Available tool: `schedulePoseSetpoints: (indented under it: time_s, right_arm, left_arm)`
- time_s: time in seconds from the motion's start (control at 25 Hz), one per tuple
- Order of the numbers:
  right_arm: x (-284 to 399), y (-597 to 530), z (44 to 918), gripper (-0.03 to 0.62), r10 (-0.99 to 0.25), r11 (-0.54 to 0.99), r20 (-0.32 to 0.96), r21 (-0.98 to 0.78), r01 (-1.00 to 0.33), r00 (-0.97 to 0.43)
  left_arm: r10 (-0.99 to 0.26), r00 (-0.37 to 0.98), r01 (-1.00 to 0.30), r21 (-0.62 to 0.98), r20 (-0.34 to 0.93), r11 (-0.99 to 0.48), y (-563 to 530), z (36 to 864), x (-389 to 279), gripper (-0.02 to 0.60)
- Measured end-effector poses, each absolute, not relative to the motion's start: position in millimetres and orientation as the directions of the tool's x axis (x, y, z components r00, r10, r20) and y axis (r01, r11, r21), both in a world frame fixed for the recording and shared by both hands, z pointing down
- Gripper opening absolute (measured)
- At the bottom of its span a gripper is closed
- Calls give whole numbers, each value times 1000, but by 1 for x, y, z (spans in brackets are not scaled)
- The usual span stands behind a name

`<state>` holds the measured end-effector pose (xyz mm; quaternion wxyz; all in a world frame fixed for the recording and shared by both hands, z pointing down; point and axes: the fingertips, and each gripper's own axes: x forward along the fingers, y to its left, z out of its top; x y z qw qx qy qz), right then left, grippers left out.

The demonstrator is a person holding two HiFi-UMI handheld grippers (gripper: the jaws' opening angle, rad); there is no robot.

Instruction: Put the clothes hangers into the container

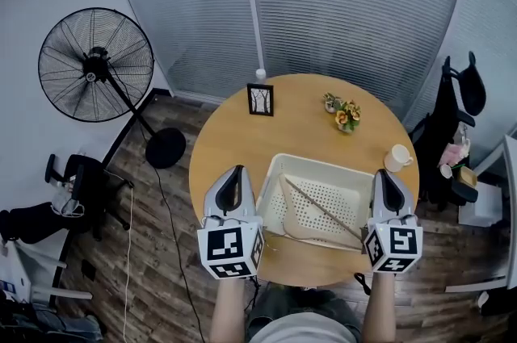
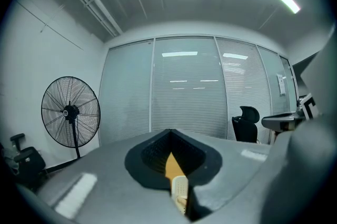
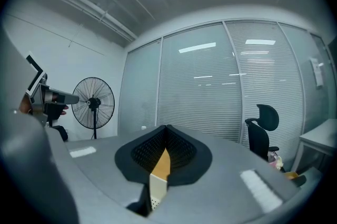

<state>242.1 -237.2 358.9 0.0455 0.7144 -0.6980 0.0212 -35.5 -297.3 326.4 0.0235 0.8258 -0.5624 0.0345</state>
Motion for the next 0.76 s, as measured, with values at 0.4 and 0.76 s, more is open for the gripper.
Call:
schedulePoseSetpoints:
  time_s: [0.4,0.76]
  right_arm:
    - [242,-239,359,23,-996,-17,92,21,-1000,18]
    - [249,-238,362,23,-995,-30,93,14,-999,32]
  left_arm:
    - [-927,367,-930,0,81,-368,-300,327,-35,1]
    - [-929,362,-932,9,81,-362,-300,328,-33,2]
